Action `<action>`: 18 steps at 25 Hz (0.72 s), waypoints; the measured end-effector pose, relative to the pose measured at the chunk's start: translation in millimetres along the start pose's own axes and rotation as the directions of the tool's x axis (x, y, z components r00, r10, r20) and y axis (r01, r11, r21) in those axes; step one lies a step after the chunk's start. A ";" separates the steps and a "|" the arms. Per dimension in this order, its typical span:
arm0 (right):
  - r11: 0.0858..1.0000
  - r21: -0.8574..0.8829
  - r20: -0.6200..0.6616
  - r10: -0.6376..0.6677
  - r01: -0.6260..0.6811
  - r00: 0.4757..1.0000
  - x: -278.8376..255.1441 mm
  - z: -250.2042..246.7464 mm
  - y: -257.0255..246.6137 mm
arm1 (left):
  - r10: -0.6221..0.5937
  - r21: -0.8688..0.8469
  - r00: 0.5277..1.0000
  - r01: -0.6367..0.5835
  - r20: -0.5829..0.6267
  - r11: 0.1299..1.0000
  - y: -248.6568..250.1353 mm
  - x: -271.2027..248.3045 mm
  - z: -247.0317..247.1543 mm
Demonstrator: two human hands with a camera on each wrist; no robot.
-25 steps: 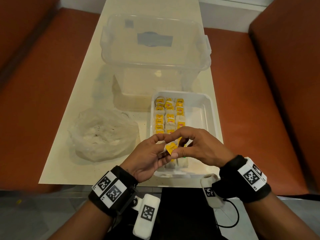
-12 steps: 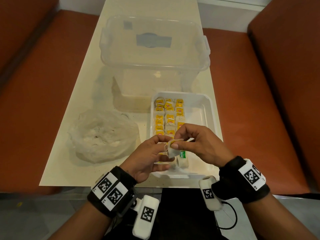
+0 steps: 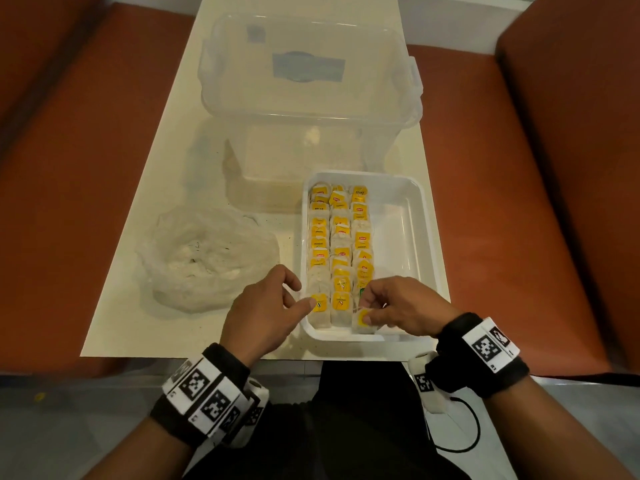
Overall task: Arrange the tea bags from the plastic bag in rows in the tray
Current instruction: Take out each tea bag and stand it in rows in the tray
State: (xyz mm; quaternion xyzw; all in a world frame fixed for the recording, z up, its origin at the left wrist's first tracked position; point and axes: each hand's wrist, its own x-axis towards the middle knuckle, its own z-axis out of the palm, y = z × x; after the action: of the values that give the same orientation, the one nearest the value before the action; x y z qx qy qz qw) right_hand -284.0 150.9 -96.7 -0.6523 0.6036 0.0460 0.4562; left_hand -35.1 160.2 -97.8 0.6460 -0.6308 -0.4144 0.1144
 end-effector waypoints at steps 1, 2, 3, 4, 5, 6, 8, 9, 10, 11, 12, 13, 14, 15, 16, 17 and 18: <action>0.998 -0.059 0.017 0.002 -0.001 1.000 2.4 3.5 0.2 | 0.001 0.024 1.000 -0.001 -0.001 1.000 -0.8 0.0 4.5; 0.995 -0.100 0.012 0.005 -0.004 1.000 5.6 5.7 -0.2 | 0.002 0.020 1.000 -0.002 0.001 1.000 -1.1 0.7 9.0; 0.993 -0.119 -0.003 0.010 -0.011 1.000 8.6 7.1 -0.3 | 0.003 0.003 1.000 -0.003 0.002 1.000 -1.4 1.0 13.1; 0.992 -0.127 -0.021 0.019 -0.021 1.000 10.6 7.9 -0.2 | 0.000 -0.016 1.000 0.000 0.004 1.000 -1.3 1.3 16.3; 0.989 -0.143 -0.036 0.027 -0.032 0.999 12.5 8.2 -0.9 | -0.008 -0.032 1.000 0.008 0.004 0.999 -1.4 2.0 17.5; 0.985 -0.169 -0.054 0.036 -0.045 0.998 14.4 8.8 -1.6 | -0.020 -0.047 1.000 0.020 0.006 0.999 -2.2 2.8 17.4; 0.971 -0.222 -0.103 0.065 -0.086 0.993 16.1 10.4 -1.7 | -0.045 -0.088 0.999 0.047 0.023 0.995 -2.7 3.1 16.6; 0.964 -0.242 -0.131 0.077 -0.107 0.988 16.9 11.2 -2.1 | -0.052 -0.101 0.998 0.055 0.029 0.993 -2.7 3.4 16.1; 0.960 -0.255 -0.156 0.080 -0.118 0.985 17.7 12.3 -2.6 | -0.055 -0.108 0.998 0.058 0.032 0.992 -3.5 3.7 15.8; 0.958 -0.259 -0.175 0.075 -0.120 0.982 18.3 13.2 -3.5 | -0.057 -0.114 0.998 0.061 0.032 0.992 -4.1 3.4 15.2; 0.961 -0.252 -0.189 0.069 -0.116 0.979 18.2 13.9 -3.6 | -0.059 -0.119 0.998 0.062 0.032 0.991 -4.1 3.5 15.0; 0.965 -0.236 -0.198 0.067 -0.114 0.978 17.7 14.1 -3.0 | -0.060 -0.126 0.998 0.064 0.034 0.990 -3.9 3.7 15.1; 0.969 -0.217 -0.204 0.074 -0.119 0.976 16.3 13.5 -1.8 | -0.062 -0.129 0.997 0.066 0.036 0.990 -3.7 4.1 15.4; 0.970 -0.203 -0.208 0.090 -0.133 0.974 14.6 12.9 0.1 | -0.063 -0.128 0.997 0.067 0.037 0.990 -3.7 4.2 15.6; 0.968 -0.197 -0.211 0.113 -0.156 0.971 13.2 12.0 2.5 | -0.065 -0.125 0.997 0.069 0.037 0.990 -3.9 4.4 15.5; 0.964 -0.193 -0.211 0.142 -0.184 0.967 12.2 11.1 5.1 | -0.066 -0.126 0.997 0.070 0.035 0.990 -4.3 4.8 15.0; 0.960 -0.181 -0.207 0.175 -0.214 0.963 11.2 10.8 7.7 | -0.067 -0.130 0.997 0.071 0.036 0.989 -4.5 5.1 14.8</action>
State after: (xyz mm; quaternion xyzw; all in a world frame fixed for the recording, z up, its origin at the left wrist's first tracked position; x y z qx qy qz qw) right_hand -282.1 150.7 -113.9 -0.6339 0.6977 0.0898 0.3214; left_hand -42.6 162.0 -112.1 0.6519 -0.5812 -0.4689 0.1321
